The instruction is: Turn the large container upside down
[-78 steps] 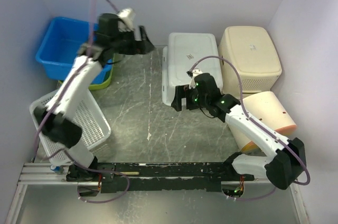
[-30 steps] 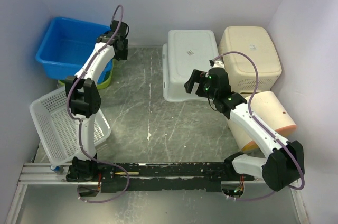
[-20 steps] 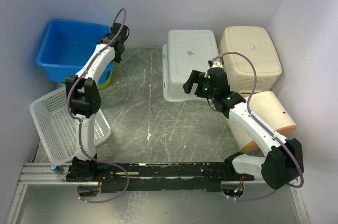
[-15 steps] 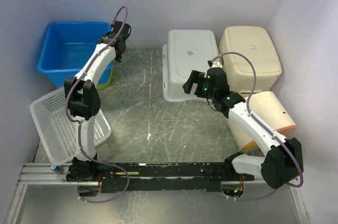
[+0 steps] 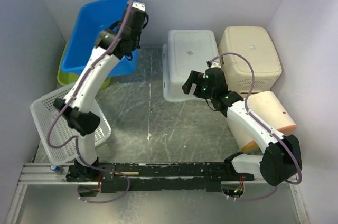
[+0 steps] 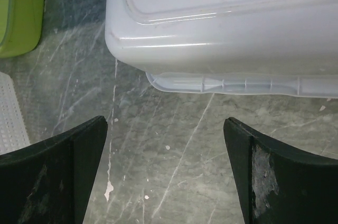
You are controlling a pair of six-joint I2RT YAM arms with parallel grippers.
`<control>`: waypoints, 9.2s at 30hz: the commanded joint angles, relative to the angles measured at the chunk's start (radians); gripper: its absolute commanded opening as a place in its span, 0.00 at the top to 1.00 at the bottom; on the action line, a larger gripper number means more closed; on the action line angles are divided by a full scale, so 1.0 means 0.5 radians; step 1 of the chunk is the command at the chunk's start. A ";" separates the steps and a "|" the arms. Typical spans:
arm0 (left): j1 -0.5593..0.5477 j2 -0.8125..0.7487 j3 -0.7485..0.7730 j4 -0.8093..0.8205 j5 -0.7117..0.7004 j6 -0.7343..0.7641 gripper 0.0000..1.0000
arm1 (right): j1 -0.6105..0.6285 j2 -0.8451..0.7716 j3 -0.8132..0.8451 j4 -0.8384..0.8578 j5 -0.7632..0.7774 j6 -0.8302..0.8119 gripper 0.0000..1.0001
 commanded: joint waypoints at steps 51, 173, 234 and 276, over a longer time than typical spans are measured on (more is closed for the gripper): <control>1.158 -1.038 -3.007 3.766 2.764 -3.138 0.94 | 0.006 -0.045 0.075 -0.019 0.078 -0.018 0.08; 1.482 -0.612 -1.092 1.042 0.233 0.419 0.93 | 0.283 0.447 0.603 -0.184 0.067 -0.021 0.09; 1.300 -1.470 -1.161 0.509 2.198 -0.391 0.66 | 1.682 0.896 1.690 0.120 0.992 -1.510 1.00; 1.303 -1.293 -1.356 0.779 1.770 -0.679 0.01 | 1.051 -0.863 -0.138 0.865 -0.061 1.607 1.00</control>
